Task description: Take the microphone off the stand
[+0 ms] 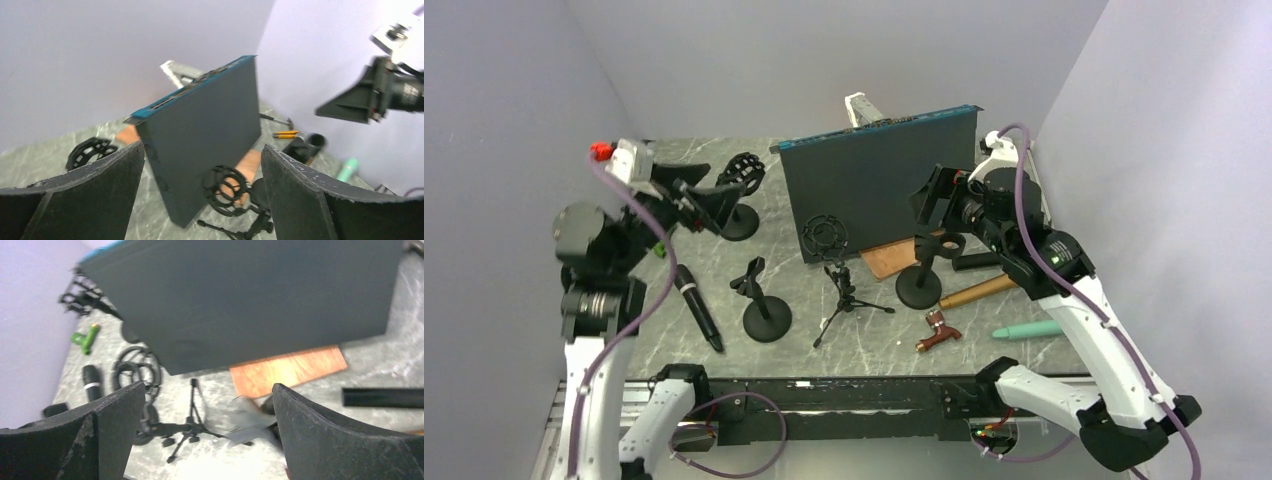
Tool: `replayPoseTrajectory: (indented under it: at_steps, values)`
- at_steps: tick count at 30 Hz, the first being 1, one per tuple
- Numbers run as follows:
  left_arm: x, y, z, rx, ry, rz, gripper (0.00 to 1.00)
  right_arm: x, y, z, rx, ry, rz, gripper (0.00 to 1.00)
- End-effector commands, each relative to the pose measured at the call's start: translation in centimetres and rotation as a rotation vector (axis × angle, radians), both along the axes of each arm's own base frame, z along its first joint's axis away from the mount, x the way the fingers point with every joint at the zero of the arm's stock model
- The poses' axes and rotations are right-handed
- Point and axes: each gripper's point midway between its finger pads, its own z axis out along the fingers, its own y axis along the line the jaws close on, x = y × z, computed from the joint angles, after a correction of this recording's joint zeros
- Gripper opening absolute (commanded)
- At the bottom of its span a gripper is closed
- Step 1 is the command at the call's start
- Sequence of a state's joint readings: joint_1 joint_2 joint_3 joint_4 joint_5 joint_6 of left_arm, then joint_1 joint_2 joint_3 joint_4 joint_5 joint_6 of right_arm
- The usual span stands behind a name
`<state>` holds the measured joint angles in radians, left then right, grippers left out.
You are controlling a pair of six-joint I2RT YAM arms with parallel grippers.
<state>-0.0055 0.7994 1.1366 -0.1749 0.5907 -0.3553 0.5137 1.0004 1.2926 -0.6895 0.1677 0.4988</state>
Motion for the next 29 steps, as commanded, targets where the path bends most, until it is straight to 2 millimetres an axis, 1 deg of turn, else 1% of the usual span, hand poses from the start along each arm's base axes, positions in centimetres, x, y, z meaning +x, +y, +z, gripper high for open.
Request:
replayPoseTrajectory:
  at_steps: [1, 3, 5, 6, 8, 10, 13, 20, 24, 26, 27, 29]
  values:
    - [-6.2, -1.5, 3.2, 0.036, -0.152, -0.086, 0.89, -2.2, 1.5, 6.1, 0.033, -0.157, 0.088, 1.0]
    - [-8.7, -1.4, 4.2, 0.03, -0.224, -0.089, 0.92, -3.6, 3.1, 7.9, 0.059, -0.202, 0.168, 1.0]
    - [-11.1, -1.2, 5.1, 0.027, -0.303, -0.081, 0.94, -4.7, 4.1, 9.2, 0.078, -0.246, 0.235, 1.0]
    - [-12.0, -1.0, 5.4, 0.021, -0.332, -0.07, 0.94, -5.2, 4.4, 9.8, 0.088, -0.272, 0.262, 1.0]
    - [-13.5, -0.5, 5.9, 0.007, -0.376, -0.045, 0.96, -5.9, 4.3, 10.9, 0.115, -0.325, 0.278, 1.0]
    - [-14.2, -0.1, 6.0, -0.012, -0.394, -0.019, 0.96, -6.5, 3.5, 11.9, 0.141, -0.386, 0.267, 1.0]
    - [-15.0, 0.3, 6.0, -0.043, -0.427, 0.004, 0.96, -6.8, 2.2, 12.3, 0.157, -0.441, 0.225, 1.0]
    - [-14.8, 0.6, 5.6, -0.067, -0.429, 0.02, 0.96, -7.8, -1.5, 13.0, 0.182, -0.52, 0.104, 1.0]
    - [-14.0, 0.4, 5.0, -0.077, -0.401, 0.009, 0.96, -8.3, -3.3, 13.0, 0.196, -0.558, 0.045, 1.0]
    - [-13.5, 0.4, 4.7, -0.085, -0.387, 0.012, 0.96, -8.3, -3.1, 12.5, 0.175, -0.572, 0.06, 1.0]
    - [-13.3, 0.5, 4.6, -0.091, -0.379, 0.016, 0.96, -7.9, -3.3, 11.9, 0.151, -0.547, 0.044, 1.0]
    - [-13.1, 0.5, 4.8, -0.105, -0.365, 0.016, 0.96, -7.8, -3.4, 11.7, 0.137, -0.518, 0.032, 1.0]
